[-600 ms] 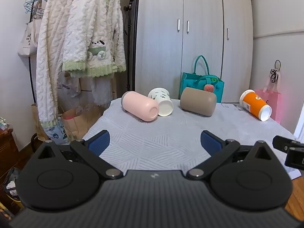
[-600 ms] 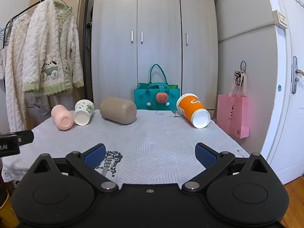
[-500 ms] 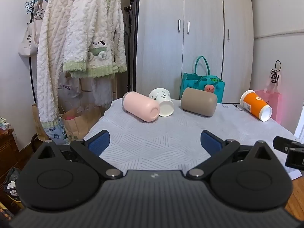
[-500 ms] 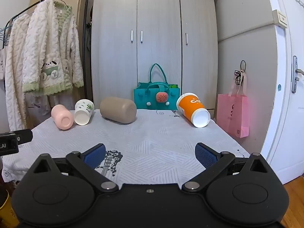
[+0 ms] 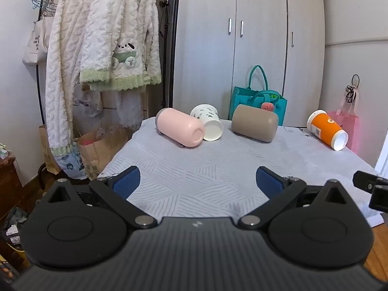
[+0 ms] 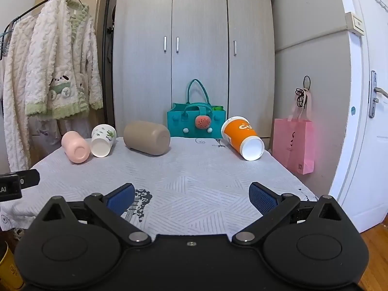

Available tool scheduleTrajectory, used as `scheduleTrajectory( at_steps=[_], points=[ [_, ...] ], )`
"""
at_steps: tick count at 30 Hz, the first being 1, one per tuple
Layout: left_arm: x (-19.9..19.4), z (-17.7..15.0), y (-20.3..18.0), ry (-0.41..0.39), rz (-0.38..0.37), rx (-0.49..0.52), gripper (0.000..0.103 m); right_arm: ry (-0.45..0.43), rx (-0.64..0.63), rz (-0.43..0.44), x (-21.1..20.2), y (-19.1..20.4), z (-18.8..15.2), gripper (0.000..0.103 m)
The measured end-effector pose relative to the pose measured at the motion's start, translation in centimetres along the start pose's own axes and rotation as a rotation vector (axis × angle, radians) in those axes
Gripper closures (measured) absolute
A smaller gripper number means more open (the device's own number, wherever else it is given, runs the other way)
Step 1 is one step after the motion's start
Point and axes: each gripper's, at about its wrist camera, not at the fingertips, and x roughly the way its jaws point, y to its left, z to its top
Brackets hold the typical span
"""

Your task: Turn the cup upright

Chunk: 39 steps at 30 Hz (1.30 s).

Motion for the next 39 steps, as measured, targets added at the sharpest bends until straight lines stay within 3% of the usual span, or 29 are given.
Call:
scheduleTrajectory(
  at_steps=[18, 39],
  points=[
    [-0.4, -0.1, 1.1, -0.026, 0.026, -0.011, 0.0, 0.011, 0.015, -0.025, 0.2, -0.5, 0.2, 0.001],
    [-0.7, -0.5, 1.0, 0.014, 0.017, 0.027, 0.0, 0.037, 0.021, -0.018, 0.2, 0.1, -0.1, 0.001]
  ],
)
